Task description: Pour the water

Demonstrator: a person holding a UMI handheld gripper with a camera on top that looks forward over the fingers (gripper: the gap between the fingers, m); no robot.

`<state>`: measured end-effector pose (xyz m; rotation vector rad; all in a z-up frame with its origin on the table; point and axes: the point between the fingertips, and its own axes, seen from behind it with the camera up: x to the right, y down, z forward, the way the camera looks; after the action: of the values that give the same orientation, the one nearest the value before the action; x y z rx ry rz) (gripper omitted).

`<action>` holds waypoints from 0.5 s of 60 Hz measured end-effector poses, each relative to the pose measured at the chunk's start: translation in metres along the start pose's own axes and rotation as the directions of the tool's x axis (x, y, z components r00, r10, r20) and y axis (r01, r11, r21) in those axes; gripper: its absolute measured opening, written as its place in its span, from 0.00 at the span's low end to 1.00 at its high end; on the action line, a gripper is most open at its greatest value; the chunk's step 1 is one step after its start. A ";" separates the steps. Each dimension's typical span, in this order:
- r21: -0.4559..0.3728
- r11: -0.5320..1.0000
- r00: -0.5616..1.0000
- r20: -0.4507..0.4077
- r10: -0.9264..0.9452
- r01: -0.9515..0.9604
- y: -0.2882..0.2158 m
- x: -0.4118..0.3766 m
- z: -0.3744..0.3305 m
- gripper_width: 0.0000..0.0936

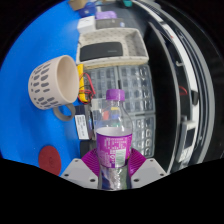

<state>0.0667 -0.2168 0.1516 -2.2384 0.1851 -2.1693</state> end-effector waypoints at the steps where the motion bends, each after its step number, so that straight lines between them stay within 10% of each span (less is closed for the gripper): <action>1: 0.003 1.000 1.000 -0.002 -0.029 0.029 -0.003 0.001 0.001 0.35; 30: 0.061 0.721 0.720 -0.161 -0.675 0.690 -0.075 0.014 0.009 0.35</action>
<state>0.0819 -0.1447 0.1719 -2.3342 -0.9089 -2.5340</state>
